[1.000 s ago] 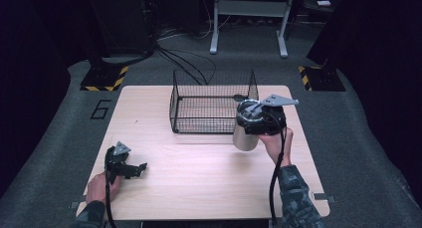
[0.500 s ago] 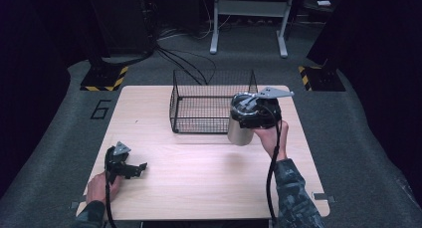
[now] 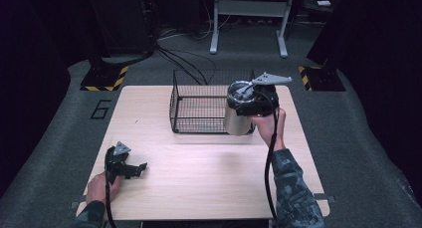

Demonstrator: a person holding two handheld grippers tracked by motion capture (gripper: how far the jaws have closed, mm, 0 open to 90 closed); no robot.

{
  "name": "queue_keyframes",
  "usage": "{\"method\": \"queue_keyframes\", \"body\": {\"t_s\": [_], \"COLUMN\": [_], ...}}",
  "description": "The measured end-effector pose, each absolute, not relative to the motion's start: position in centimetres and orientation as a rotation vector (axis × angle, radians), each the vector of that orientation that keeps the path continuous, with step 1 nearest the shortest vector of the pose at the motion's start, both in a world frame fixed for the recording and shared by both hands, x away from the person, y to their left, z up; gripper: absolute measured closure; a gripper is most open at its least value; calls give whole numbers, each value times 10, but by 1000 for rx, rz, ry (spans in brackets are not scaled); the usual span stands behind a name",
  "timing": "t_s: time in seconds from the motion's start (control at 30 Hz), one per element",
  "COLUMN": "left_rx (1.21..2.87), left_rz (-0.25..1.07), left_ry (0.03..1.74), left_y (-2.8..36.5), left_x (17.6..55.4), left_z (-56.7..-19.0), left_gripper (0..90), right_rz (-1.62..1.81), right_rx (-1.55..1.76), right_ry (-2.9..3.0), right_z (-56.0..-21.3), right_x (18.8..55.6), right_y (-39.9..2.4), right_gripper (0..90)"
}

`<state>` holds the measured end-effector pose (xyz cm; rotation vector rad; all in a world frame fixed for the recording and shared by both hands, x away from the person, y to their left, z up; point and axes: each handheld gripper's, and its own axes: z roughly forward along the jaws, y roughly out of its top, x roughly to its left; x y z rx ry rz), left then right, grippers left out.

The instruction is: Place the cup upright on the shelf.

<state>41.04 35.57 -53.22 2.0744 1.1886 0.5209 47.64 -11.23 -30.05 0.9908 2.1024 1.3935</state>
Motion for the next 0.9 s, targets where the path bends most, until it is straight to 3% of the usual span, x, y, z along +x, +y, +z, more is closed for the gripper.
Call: {"method": "queue_keyframes", "body": {"t_s": [0.4, 0.9], "left_rx": [2079, 2074], "left_rz": [526, 521], "left_ry": [1184, 1189], "left_y": [356, 356], "left_x": [411, 410], "left_z": [-532, -532], "left_gripper": [0, 0], "right_rz": [1399, 1350], "right_rx": [1021, 1051], "right_ry": [2041, 2032], "right_z": [-282, -289], "right_x": [509, 539], "right_y": [-98, -80], "right_gripper": [39, 39]}}
